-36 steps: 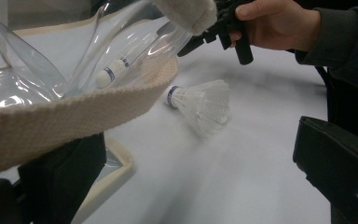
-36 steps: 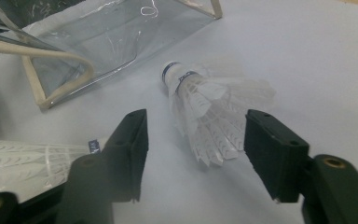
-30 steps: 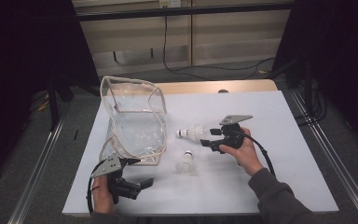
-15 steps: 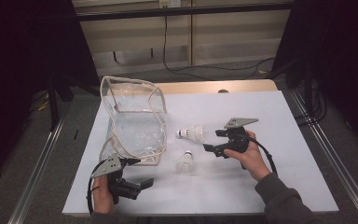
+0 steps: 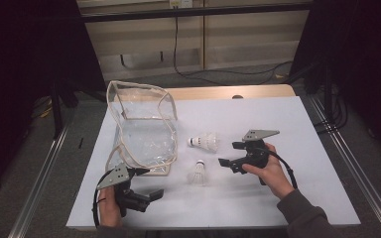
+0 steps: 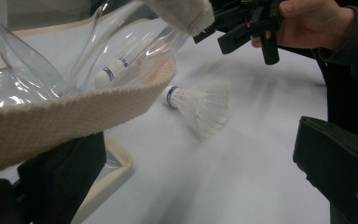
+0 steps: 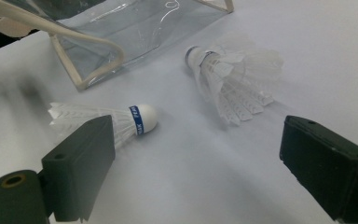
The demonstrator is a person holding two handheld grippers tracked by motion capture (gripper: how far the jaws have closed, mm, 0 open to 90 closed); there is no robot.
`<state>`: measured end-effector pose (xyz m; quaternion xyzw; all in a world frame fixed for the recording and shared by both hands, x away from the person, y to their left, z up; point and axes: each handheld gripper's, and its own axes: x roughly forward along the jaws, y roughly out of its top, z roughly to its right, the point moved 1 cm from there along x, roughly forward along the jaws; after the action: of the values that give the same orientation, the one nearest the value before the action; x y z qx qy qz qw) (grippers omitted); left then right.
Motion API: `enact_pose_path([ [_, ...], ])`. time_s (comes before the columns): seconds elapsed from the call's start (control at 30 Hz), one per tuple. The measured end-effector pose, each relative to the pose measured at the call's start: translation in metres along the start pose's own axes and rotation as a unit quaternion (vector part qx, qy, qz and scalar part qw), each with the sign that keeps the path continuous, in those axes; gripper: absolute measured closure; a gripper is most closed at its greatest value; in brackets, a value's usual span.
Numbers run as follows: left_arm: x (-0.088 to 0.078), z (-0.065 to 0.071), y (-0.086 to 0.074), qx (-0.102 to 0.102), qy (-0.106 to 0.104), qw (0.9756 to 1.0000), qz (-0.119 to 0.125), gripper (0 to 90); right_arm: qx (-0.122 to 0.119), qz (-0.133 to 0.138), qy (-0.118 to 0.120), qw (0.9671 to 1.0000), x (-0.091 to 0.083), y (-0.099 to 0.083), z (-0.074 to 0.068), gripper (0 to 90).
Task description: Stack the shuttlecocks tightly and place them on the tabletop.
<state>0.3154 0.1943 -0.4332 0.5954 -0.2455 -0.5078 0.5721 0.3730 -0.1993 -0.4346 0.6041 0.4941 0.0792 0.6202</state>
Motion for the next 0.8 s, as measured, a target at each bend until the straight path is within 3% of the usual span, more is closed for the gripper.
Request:
enact_pose_path([
  [0.8, 0.001, 0.0, 0.0, 0.003, -0.001, 1.0, -0.004, 2.5, -0.013, -0.007, 0.025, 0.9996, -0.003, -0.007, -0.019, 9.5],
])
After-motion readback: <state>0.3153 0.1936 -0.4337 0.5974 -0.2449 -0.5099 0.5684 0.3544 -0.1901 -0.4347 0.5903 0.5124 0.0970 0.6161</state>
